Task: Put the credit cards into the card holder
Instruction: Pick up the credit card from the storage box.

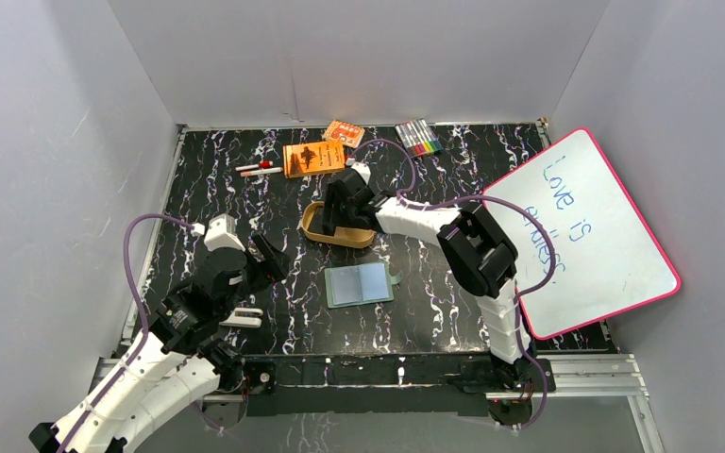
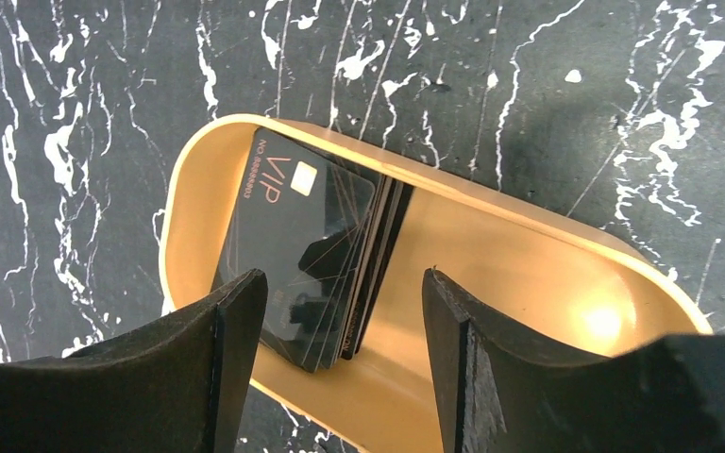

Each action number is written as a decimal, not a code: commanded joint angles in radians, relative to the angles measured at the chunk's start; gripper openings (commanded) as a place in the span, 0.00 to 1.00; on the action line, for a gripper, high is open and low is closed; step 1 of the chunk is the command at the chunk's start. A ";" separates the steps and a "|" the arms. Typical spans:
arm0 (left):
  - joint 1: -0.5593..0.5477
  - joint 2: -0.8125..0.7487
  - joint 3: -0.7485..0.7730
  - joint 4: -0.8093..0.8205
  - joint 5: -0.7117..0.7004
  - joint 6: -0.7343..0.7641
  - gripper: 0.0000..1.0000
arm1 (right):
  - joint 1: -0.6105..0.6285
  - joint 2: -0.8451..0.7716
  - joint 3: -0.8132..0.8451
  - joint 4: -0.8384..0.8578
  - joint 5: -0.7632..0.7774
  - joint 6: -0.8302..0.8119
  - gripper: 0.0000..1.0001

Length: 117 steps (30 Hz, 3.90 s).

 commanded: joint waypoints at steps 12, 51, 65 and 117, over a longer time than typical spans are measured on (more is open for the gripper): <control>-0.004 -0.006 0.002 -0.011 -0.035 0.005 0.80 | 0.000 0.075 0.113 -0.038 0.007 0.028 0.67; -0.005 0.007 0.005 -0.008 -0.039 0.006 0.79 | -0.025 -0.075 -0.111 0.100 -0.021 0.042 0.28; -0.005 0.011 0.005 -0.007 -0.039 0.009 0.79 | -0.026 -0.132 -0.152 0.119 -0.044 0.037 0.17; -0.004 0.094 0.002 0.855 0.752 -0.053 0.89 | -0.076 -1.094 -0.570 0.324 -0.649 0.132 0.00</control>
